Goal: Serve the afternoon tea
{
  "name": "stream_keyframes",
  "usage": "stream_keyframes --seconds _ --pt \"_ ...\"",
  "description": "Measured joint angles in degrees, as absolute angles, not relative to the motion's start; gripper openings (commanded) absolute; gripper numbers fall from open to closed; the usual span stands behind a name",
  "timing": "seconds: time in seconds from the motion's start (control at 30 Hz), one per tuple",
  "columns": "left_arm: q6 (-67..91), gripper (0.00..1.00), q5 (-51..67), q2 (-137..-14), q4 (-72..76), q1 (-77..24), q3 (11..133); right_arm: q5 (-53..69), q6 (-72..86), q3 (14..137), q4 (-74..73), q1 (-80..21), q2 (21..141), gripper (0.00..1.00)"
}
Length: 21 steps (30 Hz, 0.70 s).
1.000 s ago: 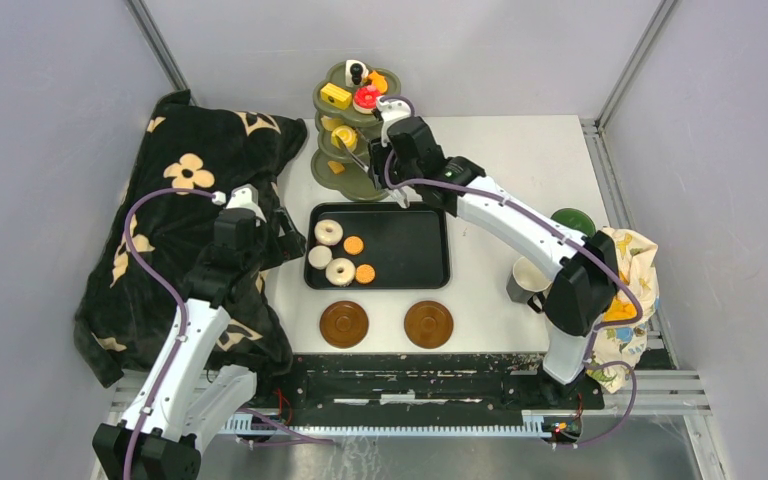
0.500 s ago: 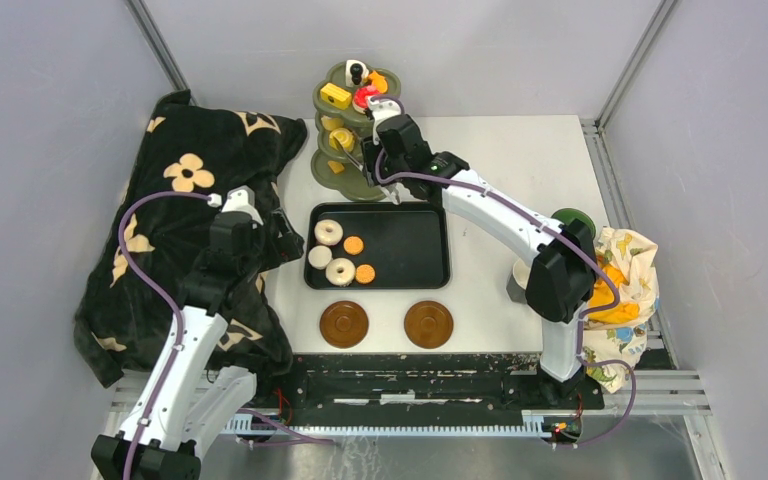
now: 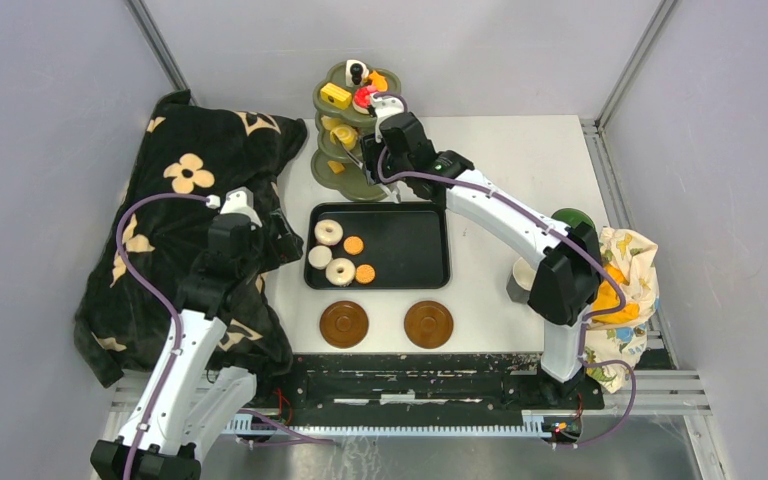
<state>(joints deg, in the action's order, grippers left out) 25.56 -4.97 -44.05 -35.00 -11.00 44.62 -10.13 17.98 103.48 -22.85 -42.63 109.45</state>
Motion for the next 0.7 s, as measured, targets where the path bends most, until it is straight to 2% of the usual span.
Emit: stream_keyframes --seconds 0.7 --pt "25.58 0.99 -4.38 -42.57 -35.97 -11.00 44.62 -9.96 17.89 102.63 -22.90 -42.63 108.38 0.54"
